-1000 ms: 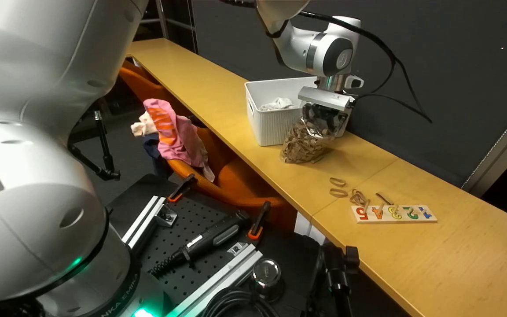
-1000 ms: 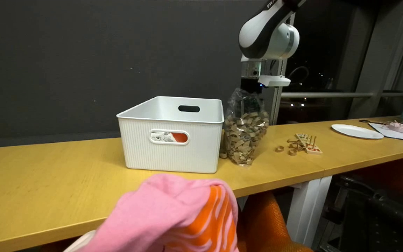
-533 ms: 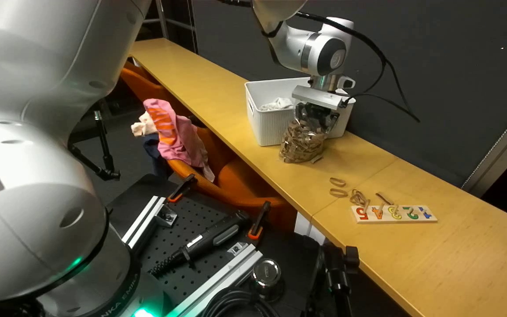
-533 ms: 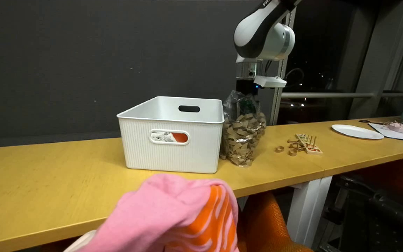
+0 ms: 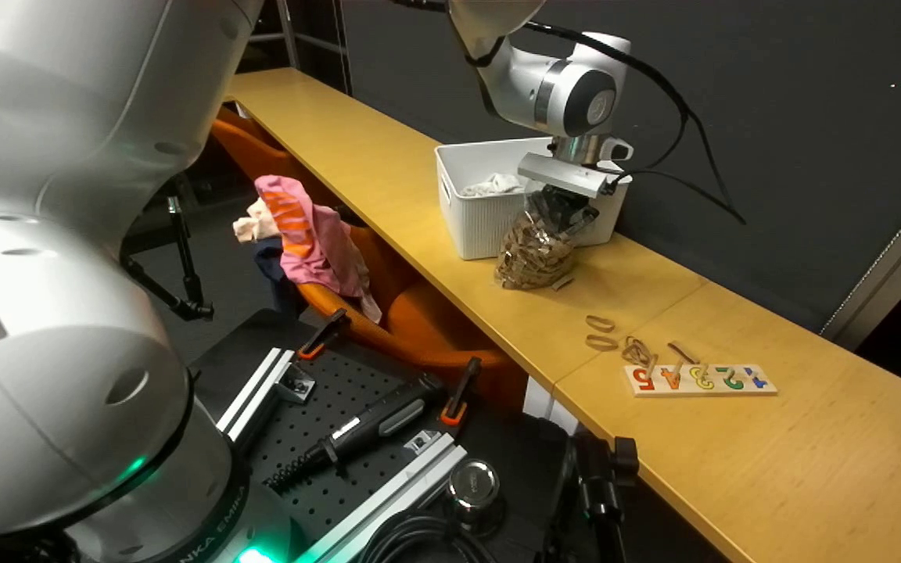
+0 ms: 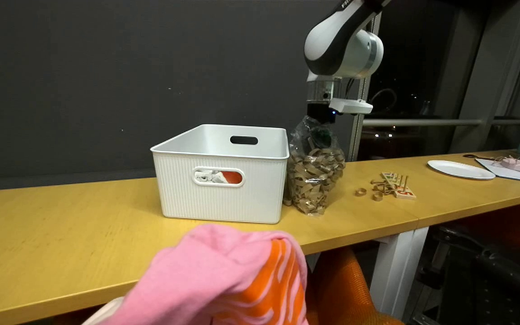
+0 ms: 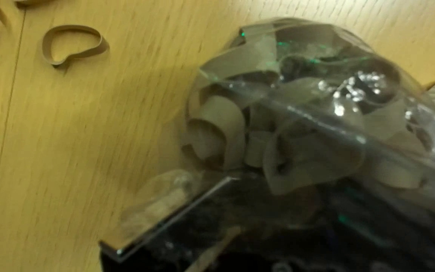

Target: Remove some of the rubber bands from the plastic bag and put them on the table

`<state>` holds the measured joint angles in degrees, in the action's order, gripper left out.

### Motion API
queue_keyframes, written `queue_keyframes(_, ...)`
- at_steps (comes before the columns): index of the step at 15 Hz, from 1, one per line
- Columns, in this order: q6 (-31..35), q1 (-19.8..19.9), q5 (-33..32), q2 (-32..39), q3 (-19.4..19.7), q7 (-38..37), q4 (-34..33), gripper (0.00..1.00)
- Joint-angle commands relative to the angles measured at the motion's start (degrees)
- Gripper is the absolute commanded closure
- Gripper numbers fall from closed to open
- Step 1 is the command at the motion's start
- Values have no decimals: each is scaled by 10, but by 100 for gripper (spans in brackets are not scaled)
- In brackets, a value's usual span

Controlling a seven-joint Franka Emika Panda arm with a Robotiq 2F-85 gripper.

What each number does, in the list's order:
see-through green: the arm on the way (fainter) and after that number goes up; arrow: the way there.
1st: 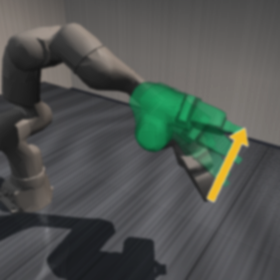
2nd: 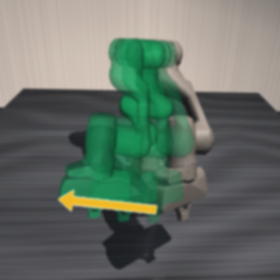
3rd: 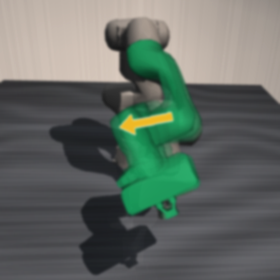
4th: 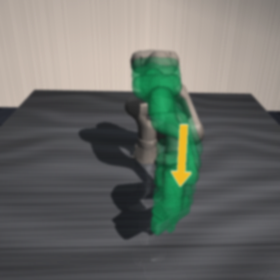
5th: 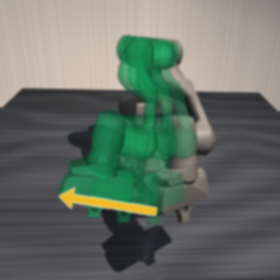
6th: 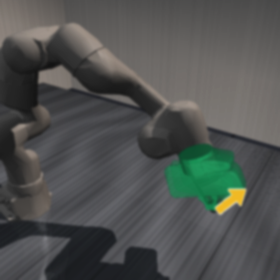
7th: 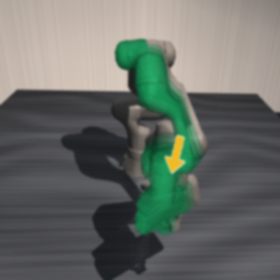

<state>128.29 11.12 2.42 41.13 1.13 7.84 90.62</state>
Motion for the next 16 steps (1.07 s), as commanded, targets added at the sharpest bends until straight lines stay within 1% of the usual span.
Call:
queue_keyframes(1, 50, -4, 14, -45, 5, -20, 64, 100)
queue_keyframes(2, 66, -4, 17, -55, 6, -27, 77, 98)
queue_keyframes(10, 146, -6, 13, -120, 12, -56, 150, 98)
queue_keyframes(13, 176, -5, 12, -133, 14, -56, 167, 98)
queue_keyframes(16, 176, -2, 14, -131, 14, -53, 164, 98)
